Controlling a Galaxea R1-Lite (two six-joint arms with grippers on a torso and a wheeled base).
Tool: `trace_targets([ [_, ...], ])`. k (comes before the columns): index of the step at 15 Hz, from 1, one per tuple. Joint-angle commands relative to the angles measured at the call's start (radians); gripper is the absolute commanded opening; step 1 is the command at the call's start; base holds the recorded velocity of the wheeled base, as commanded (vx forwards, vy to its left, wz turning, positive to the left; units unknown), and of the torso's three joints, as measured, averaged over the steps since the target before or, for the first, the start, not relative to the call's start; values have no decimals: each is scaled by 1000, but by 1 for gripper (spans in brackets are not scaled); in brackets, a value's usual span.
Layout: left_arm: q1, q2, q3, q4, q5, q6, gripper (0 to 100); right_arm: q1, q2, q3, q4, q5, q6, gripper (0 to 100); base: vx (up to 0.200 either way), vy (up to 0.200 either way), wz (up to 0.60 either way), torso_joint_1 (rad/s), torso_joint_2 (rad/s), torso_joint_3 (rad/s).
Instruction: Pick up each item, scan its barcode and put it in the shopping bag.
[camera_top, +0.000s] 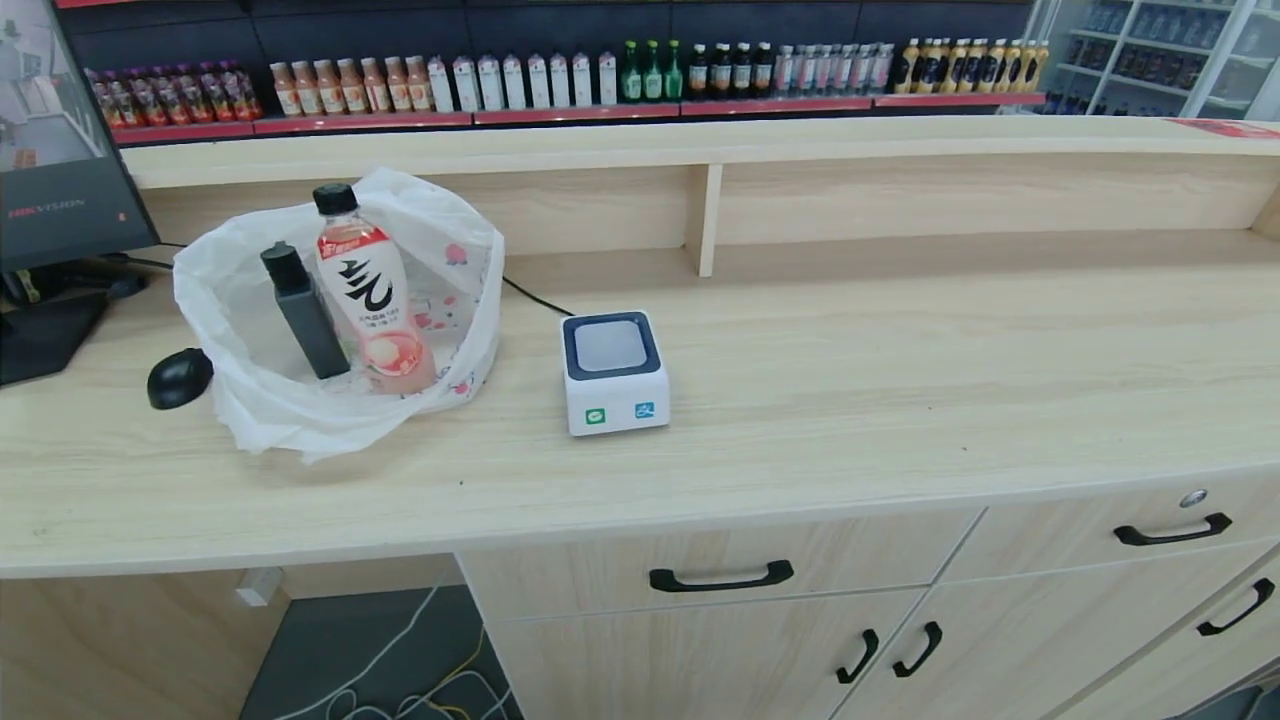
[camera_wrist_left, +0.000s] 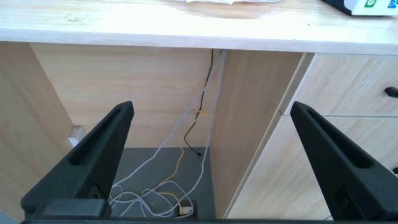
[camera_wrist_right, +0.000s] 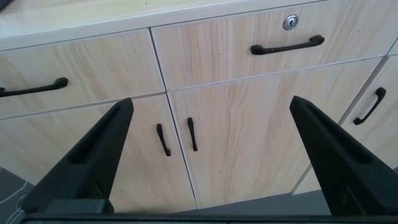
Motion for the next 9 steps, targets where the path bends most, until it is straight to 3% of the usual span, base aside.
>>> trace_targets([
  [1,2,0,0,0,0,0,100,2,1,0,0,0,-1,100,0,0,0,0,0,0],
  [9,0,0,0,-2,0,0,100,2,1,0,0,0,-1,100,0,0,0,0,0,0],
])
